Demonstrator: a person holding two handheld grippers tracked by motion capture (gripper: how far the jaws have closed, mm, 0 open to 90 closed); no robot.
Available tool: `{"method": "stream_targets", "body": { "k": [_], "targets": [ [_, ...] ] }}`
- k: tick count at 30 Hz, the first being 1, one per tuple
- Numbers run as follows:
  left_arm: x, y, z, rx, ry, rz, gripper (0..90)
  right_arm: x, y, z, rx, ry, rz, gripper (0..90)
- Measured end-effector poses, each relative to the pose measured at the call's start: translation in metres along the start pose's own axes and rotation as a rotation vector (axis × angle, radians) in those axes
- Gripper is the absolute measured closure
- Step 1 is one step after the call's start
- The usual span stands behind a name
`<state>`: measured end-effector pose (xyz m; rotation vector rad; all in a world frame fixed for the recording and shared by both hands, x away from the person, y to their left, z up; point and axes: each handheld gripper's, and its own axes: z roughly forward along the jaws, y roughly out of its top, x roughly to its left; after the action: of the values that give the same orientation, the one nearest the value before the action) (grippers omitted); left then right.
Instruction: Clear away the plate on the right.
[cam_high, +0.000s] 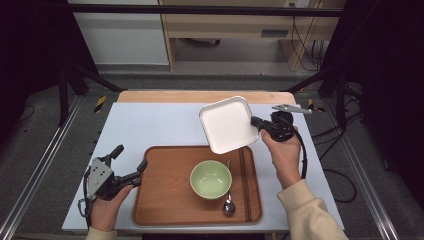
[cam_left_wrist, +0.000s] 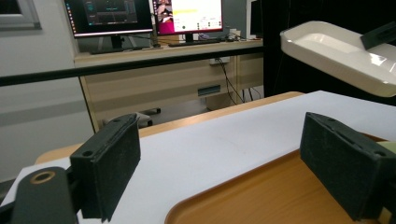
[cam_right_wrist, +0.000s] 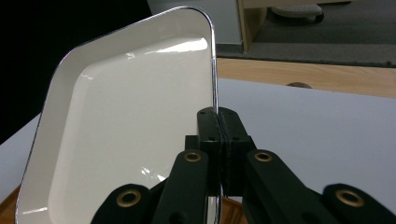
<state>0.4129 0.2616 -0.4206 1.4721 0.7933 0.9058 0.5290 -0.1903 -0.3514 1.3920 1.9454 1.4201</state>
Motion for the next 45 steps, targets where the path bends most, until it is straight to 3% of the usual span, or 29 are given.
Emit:
{"method": "stream_targets", "body": {
  "k": [6,11,14,16,21,26,34,39,45],
  "targets": [
    [-0.01,0.013,0.016,-0.022,-0.029,-0.021,18.9,0.028,0.001,0.018,-0.018,0.033,-0.022,89.2],
    [-0.023,0.022,0.036,-0.012,-0.069,-0.002,22.2,0.047,-0.002,0.03,-0.024,0.046,-0.03,89.2],
    [-0.03,0.025,0.042,-0.022,-0.063,-0.014,24.2,0.056,-0.004,0.036,-0.027,0.05,-0.03,89.2],
    [-0.034,0.026,0.046,0.0,-0.068,-0.007,25.3,0.06,-0.005,0.039,-0.025,0.051,-0.04,89.2],
    [-0.041,0.028,0.053,0.027,-0.07,-0.026,28.8,0.066,-0.008,0.041,-0.034,0.032,-0.064,89.2],
    [-0.052,0.035,0.065,0.062,-0.067,0.013,30.6,0.067,-0.014,0.037,-0.046,0.029,-0.063,89.2],
    [-0.06,0.037,0.084,0.112,-0.037,-0.032,36.2,0.071,-0.012,0.029,-0.092,0.012,-0.046,89.1],
    [-0.062,0.036,0.093,0.126,-0.018,-0.057,47.7,0.075,-0.013,0.028,-0.111,0.006,-0.041,89.1],
    [-0.058,0.033,0.095,0.104,0.011,-0.092,55.5,0.079,-0.014,0.03,-0.135,0.006,-0.033,89.1]
  ]
}}
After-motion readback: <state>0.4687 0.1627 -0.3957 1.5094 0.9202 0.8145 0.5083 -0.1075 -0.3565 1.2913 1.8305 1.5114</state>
